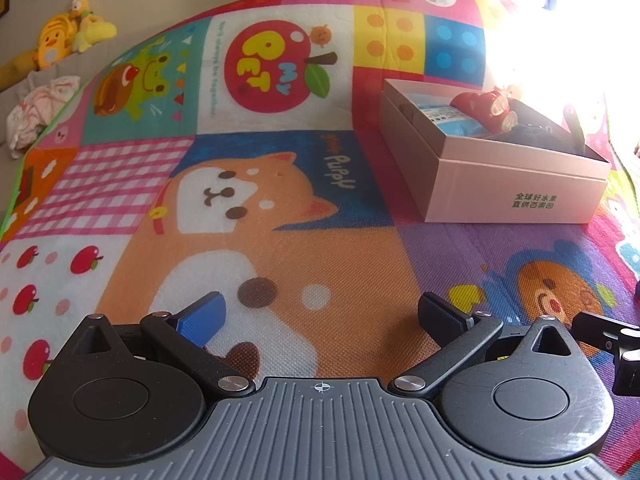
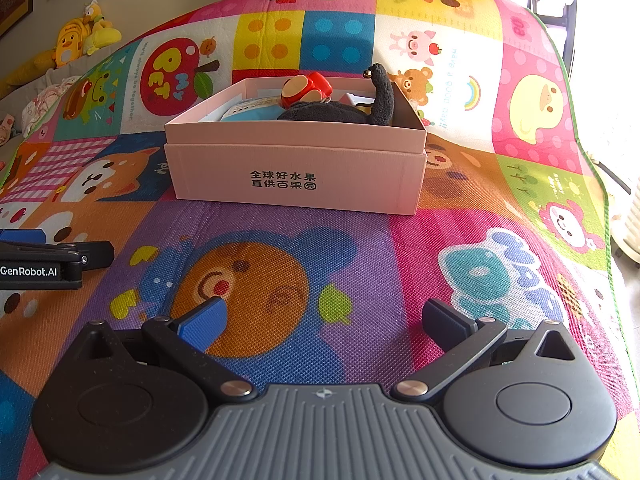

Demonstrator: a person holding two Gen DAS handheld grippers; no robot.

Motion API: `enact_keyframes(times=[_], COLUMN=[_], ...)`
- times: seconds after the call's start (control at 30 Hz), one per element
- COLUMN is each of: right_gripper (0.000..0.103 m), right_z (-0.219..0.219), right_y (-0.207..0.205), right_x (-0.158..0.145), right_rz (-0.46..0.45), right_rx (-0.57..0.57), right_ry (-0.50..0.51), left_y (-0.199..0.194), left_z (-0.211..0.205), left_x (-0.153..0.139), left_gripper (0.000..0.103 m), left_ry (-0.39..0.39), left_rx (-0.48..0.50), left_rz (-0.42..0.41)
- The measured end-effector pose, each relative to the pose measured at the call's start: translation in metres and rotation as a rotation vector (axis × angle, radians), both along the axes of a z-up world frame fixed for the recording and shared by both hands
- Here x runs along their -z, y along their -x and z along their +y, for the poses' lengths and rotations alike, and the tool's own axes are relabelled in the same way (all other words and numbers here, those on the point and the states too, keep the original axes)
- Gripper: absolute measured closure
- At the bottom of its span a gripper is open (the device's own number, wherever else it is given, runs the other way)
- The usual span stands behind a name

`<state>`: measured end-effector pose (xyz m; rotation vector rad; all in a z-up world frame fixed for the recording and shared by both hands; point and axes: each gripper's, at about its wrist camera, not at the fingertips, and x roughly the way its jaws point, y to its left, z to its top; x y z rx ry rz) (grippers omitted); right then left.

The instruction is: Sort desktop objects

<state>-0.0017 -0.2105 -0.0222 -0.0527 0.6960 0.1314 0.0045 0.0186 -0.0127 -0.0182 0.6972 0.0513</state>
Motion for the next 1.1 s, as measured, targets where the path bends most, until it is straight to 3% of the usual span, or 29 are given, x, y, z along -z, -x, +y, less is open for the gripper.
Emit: enact_keyframes(times=[0.33, 1.1], right_gripper=[0.0, 0.0], right_z=[-0.0001, 0.0004], right_y=[0.0004, 0.0004], right_x=[-0.0001, -0.0003], right_rz=[0.0, 0.0], right_rx=[0.0, 0.0], right_ry=[0.0, 0.0], left_y=[0.0028, 0.0075], left_z=[0.0005, -0.0001], left_x=[-0.0058, -0.005], left_gripper=[0.0, 0.0], left_ry=[0.0, -0.001], left_rx=[0.054, 0.048], left_rz=[0.065, 0.039])
